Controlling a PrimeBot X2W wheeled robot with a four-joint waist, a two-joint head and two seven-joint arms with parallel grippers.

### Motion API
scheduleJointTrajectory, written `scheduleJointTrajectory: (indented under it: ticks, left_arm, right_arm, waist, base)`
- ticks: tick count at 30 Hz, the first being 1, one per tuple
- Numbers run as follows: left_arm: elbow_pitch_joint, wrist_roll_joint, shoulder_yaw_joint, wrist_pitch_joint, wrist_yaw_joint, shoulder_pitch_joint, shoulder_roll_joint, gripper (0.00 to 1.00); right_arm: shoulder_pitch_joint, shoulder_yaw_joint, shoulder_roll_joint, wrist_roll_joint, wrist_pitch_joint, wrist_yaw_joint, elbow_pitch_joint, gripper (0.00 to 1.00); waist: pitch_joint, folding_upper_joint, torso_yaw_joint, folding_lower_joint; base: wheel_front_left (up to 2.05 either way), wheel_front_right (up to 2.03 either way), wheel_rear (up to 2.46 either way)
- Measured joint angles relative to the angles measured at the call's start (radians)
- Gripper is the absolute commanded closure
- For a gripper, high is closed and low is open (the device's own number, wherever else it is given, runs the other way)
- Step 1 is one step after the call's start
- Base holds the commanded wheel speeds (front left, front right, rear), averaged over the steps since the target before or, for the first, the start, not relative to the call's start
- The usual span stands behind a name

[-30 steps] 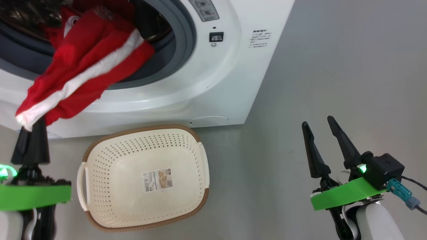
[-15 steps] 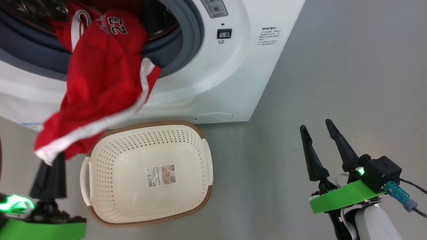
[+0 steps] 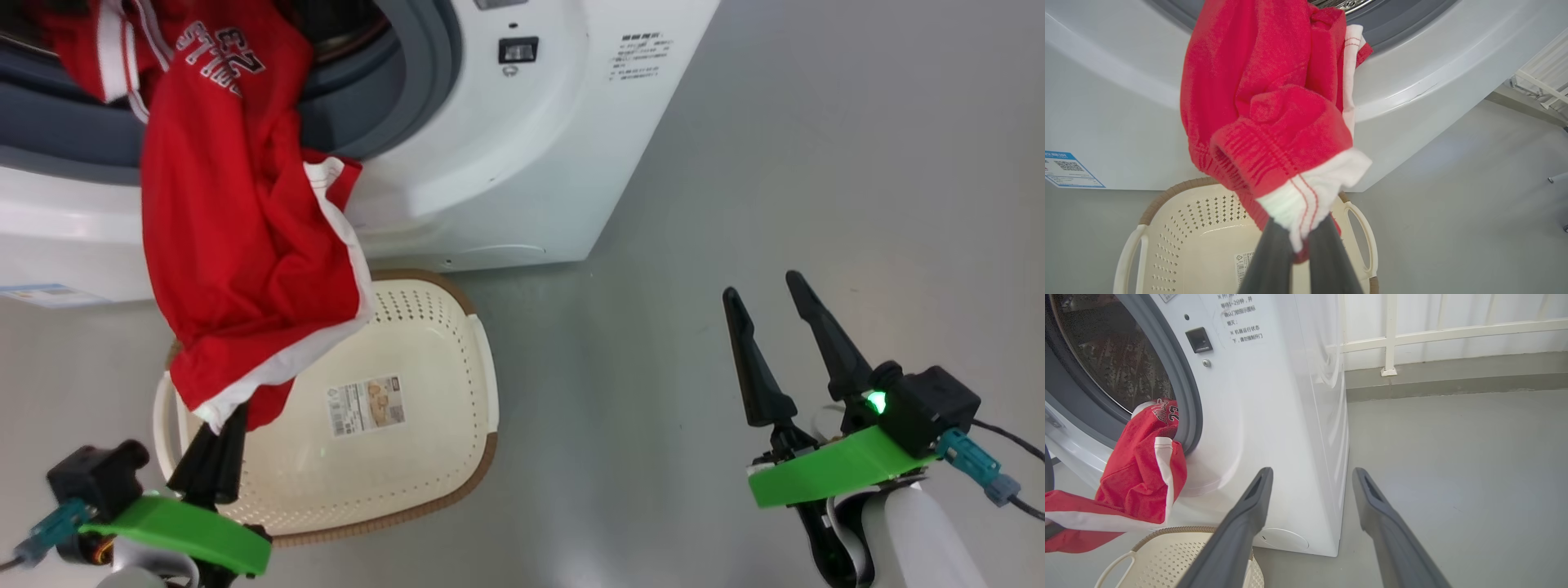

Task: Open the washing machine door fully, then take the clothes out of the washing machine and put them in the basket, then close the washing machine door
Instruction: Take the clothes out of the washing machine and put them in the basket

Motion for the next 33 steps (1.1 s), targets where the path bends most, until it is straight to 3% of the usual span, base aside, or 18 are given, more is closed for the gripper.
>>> scheduleJointTrajectory:
  ticks: [17, 26, 28, 29, 30, 33]
  left_arm:
    - [0.498, -0.152, -0.354, 0.0, 0.0, -0.371, 0.037, 1.0]
    - [0.66, -0.263, -0.526, 0.0, 0.0, -0.508, 0.054, 1.0]
    - [0.681, -0.301, -0.552, 0.0, 0.0, -0.53, 0.055, 0.57]
    - [0.686, -0.314, -0.563, 0.0, 0.0, -0.539, 0.056, 0.25]
    - [0.689, -0.323, -0.572, 0.0, 0.0, -0.545, 0.057, 0.0]
    - [0.69, -0.359, -0.598, 0.0, 0.0, -0.559, 0.061, 0.0]
  right_arm:
    - [-0.066, 0.021, -0.001, 0.016, 0.0, 0.0, -0.036, 0.0]
    - [-0.101, 0.037, -0.001, 0.023, 0.0, 0.0, -0.05, 0.0]
    - [-0.1, 0.037, -0.001, 0.023, 0.0, 0.0, -0.051, 0.0]
    - [-0.1, 0.037, -0.001, 0.023, 0.0, 0.0, -0.051, 0.0]
    - [-0.1, 0.036, -0.001, 0.023, 0.0, 0.0, -0.052, 0.0]
    - [-0.1, 0.034, -0.001, 0.023, 0.0, 0.0, -0.052, 0.0]
  waist:
    - [0.146, 0.0, -0.062, -0.0001]
    - [0.2, 0.0, -0.101, -0.0001]
    - [0.21, 0.0, -0.107, 0.0]
    - [0.213, 0.0, -0.11, -0.0001]
    - [0.216, 0.0, -0.112, 0.0]
    - [0.217, 0.0, -0.111, -0.0001]
  base:
    - [0.0, 0.0, 0.0]
    - [0.0, 0.0, 0.0]
    - [0.0, 0.0, 0.0]
    - [0.0, 0.0, 0.0]
    - [0.0, 0.0, 0.0]
    - [0.0, 0.0, 0.0]
